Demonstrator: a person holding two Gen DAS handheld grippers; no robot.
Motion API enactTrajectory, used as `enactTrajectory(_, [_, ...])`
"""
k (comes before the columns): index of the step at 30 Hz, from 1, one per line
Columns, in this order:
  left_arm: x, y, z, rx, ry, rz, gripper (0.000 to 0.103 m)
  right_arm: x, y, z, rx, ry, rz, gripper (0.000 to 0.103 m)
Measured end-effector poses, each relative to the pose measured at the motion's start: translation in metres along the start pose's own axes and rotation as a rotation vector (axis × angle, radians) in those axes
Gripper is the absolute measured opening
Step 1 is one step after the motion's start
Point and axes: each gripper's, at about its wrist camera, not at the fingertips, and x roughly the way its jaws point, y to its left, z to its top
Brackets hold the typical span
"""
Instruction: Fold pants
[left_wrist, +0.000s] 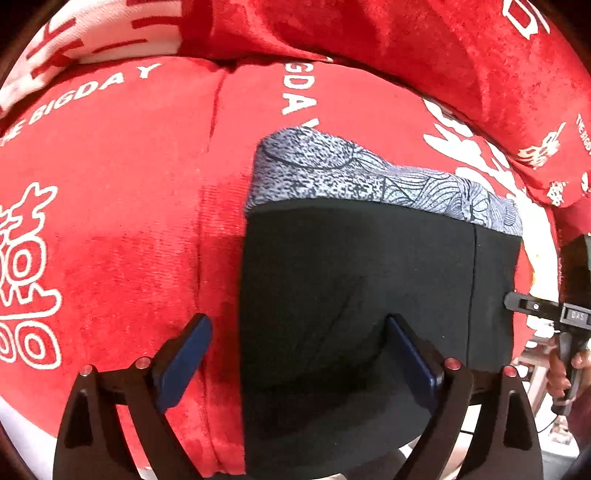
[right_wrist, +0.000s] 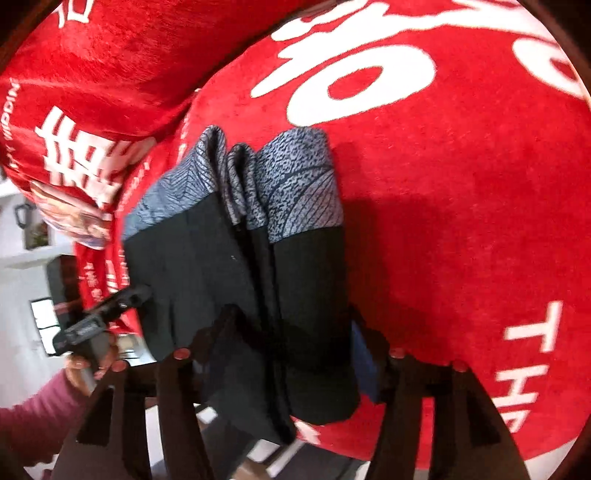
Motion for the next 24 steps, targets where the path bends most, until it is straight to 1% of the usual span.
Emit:
enactTrajectory(2, [-0.005, -0.001, -0.001, -0.004, -0.015, 0.047, 0.095, -0.007, 0.003, -0.001, -0.004, -0.012, -0.048, 0.065])
enactTrajectory(6, [-0.025, 0.002, -0.004, -0.038, -0.049, 0.15, 0.095, -0.027, 0.004, -0.005, 0.005, -0.048, -0.16, 0.065])
enactTrajectory(8, [-0.037, 0.003, -0.009, -0.047, -0.067, 0.185, 0.095, -0.034, 0.005, -0.008, 0.008, -0.063, -0.184, 0.065])
enactTrajectory(10, [-0.047, -0.001, -0.012, -0.064, -0.08, 0.217, 0.095, -0.044, 0.005, -0.012, 0.017, -0.083, -0.186, 0.067])
enactTrajectory(12, [-0.056, -0.009, -0.018, -0.081, -0.088, 0.233, 0.095, -0.053, 0.004, -0.017, 0.02, -0.1, -0.192, 0.071])
enactTrajectory(13, [-0.059, -0.013, -0.021, -0.085, -0.093, 0.24, 0.095, -0.054, 0.006, -0.019, 0.021, -0.104, -0.192, 0.071])
enactTrajectory(16, [-0.067, -0.032, -0.031, -0.074, -0.106, 0.255, 0.095, -0.059, 0.01, -0.026, 0.022, -0.108, -0.193, 0.074])
enactTrajectory(18, [-0.067, -0.048, -0.038, -0.057, -0.108, 0.26, 0.095, -0.058, 0.013, -0.031, 0.026, -0.103, -0.194, 0.078])
enactTrajectory(21, [-0.066, -0.076, -0.05, -0.001, -0.104, 0.269, 0.095, -0.053, 0.022, -0.039, 0.024, -0.095, -0.209, 0.078])
enactTrajectory(24, [-0.068, -0.093, -0.057, 0.032, -0.101, 0.269, 0.095, -0.049, 0.035, -0.048, 0.002, -0.093, -0.221, 0.079])
